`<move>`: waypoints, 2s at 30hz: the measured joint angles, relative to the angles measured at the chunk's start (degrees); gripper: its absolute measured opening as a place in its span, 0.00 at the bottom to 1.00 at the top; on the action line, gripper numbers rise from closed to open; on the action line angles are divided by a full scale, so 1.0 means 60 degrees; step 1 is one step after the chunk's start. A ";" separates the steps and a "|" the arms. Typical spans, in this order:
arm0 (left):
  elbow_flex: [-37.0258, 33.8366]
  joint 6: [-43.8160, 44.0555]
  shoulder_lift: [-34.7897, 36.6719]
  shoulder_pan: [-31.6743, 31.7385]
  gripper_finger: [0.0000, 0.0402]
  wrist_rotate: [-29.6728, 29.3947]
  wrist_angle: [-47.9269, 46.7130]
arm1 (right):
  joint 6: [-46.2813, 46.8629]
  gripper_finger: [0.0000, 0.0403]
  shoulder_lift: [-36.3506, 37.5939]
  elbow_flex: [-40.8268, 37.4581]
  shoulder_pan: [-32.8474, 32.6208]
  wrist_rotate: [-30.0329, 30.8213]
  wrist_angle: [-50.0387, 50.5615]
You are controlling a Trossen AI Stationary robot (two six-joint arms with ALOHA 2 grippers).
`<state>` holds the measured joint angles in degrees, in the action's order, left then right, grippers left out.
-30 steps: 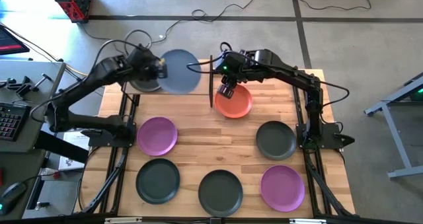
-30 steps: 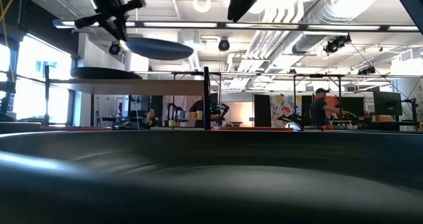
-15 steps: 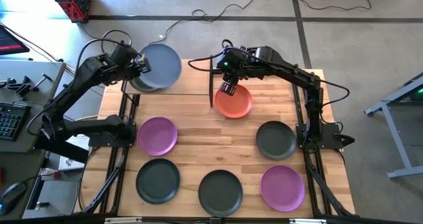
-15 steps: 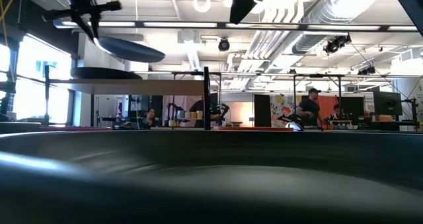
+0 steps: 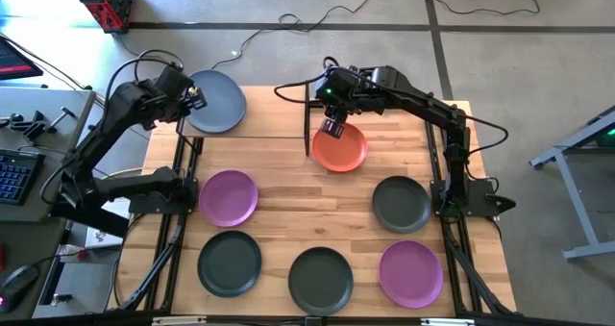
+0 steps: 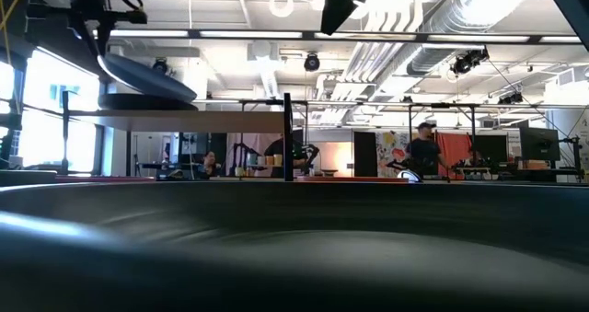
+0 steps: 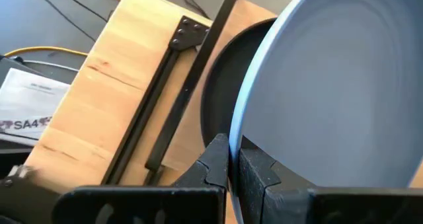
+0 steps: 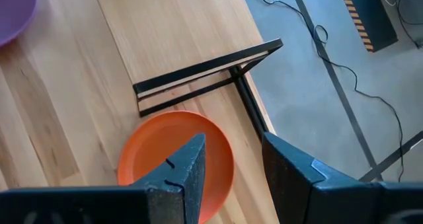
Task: Place and stack plates onto a shelf
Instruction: Stack the blue plate on top of the black plate on the shelf, then stack the left black plate on top of the blue plate on the shelf
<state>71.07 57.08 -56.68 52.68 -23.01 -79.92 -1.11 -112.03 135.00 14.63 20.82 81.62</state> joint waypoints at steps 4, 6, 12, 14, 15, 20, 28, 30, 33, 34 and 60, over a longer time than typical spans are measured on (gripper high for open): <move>0.0000 -0.0029 -0.0162 0.0053 0.01 -0.0036 0.0003 | -0.0072 0.31 0.0000 0.0000 0.0000 0.0000 0.0000; 0.0000 -0.0029 -0.0308 0.0049 0.01 -0.0032 0.0007 | -0.0072 0.31 0.0000 0.0000 0.0000 0.0000 0.0000; 0.0000 -0.0062 -0.0668 0.0053 0.02 -0.0043 0.0000 | -0.0072 0.31 0.0000 0.0000 0.0000 -0.0004 0.0000; 0.0000 -0.0110 -0.0729 0.0098 0.03 -0.0043 0.0000 | -0.0072 0.31 0.0000 0.0000 0.0000 -0.0004 0.0000; 0.0000 -0.0111 -0.0753 0.0146 0.03 -0.0043 -0.0007 | -0.0072 0.31 0.0000 0.0000 0.0000 -0.0004 0.0000; 0.0000 -0.0112 -0.0770 0.0363 0.03 -0.0036 -0.0020 | -0.0072 0.31 0.0000 0.0000 0.0000 -0.0004 0.0004; 0.0000 -0.0394 -0.0770 0.0560 0.04 0.0146 -0.0324 | -0.0072 0.31 0.0000 0.0000 0.0000 -0.0004 0.0004; 0.0000 -0.0535 -0.0770 0.0612 0.04 0.0350 -0.0310 | -0.0072 0.31 0.0000 0.0000 0.0000 -0.0004 0.0004; 0.0000 -0.0682 -0.0770 0.0738 0.04 0.0591 -0.0280 | -0.0072 0.31 0.0000 0.0000 0.0000 -0.0004 0.0005; 0.0000 -0.0770 -0.0770 0.0794 0.04 0.0643 -0.0282 | -0.0072 0.31 0.0000 0.0000 0.0000 -0.0004 0.0007; 0.0000 -0.2339 -0.0394 0.1154 0.19 0.3073 -0.0066 | 0.0162 0.31 0.0000 -0.0003 -0.0004 -0.1850 0.0167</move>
<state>71.07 43.04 -59.05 59.60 -4.57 -80.31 -0.14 -112.03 134.98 14.61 9.72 82.63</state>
